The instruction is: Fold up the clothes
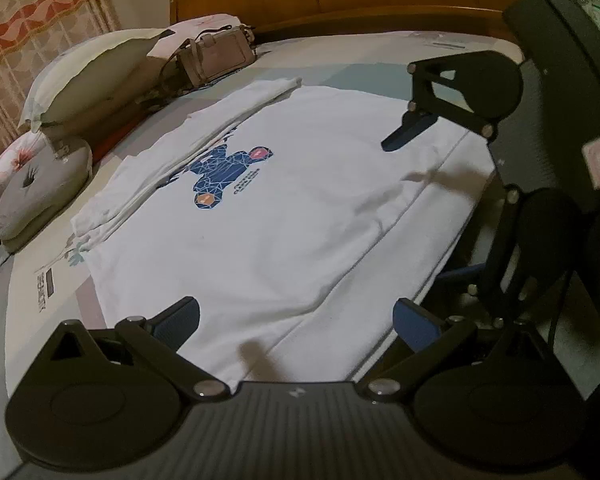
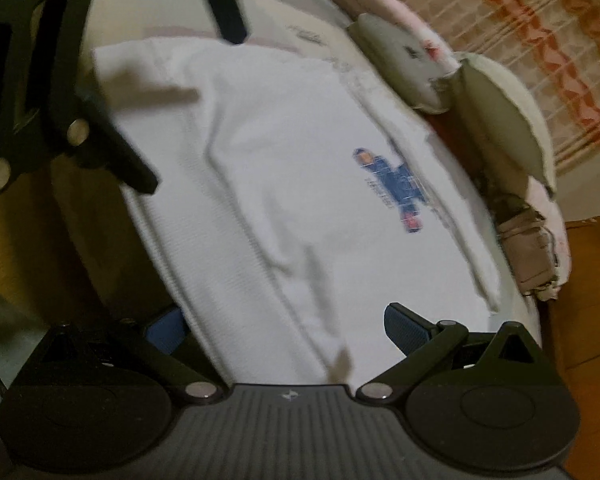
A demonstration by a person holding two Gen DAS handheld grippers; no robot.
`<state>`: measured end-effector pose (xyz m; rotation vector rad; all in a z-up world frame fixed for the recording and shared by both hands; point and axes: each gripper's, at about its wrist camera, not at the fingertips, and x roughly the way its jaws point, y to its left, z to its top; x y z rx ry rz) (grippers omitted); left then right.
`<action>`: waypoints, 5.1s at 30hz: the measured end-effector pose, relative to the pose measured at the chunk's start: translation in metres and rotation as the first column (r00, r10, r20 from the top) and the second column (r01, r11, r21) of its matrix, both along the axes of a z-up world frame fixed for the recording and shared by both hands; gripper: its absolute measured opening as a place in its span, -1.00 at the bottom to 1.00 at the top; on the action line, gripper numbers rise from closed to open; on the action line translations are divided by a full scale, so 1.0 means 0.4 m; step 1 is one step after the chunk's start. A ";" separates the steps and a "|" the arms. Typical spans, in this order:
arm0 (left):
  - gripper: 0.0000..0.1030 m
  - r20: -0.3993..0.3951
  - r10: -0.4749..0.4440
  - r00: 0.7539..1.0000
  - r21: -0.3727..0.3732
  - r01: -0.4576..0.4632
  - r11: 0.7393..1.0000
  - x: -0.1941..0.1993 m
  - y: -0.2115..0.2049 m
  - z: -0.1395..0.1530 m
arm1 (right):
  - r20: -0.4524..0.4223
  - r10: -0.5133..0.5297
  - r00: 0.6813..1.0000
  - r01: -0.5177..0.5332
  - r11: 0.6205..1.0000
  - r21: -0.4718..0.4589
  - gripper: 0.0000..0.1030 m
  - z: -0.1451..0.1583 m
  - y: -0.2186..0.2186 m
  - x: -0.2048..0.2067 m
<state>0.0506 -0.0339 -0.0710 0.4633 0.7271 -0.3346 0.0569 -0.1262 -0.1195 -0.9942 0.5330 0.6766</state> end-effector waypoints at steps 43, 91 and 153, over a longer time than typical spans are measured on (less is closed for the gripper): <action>0.99 0.215 -0.063 0.975 0.329 -0.011 0.944 0.031 -0.072 -0.071 | 0.200 -0.186 0.962 0.181 0.982 0.046 1.00 0.022 -0.133 0.056; 0.99 0.388 -0.008 0.922 0.386 -0.154 0.910 0.301 0.048 -0.014 | 0.469 -0.330 0.819 0.324 0.941 0.097 1.00 0.102 -0.060 0.347; 0.98 0.039 0.301 0.953 -0.119 -0.295 0.948 1.037 0.385 0.055 | -0.267 -0.417 0.869 0.494 0.759 0.424 1.00 0.123 -0.146 1.159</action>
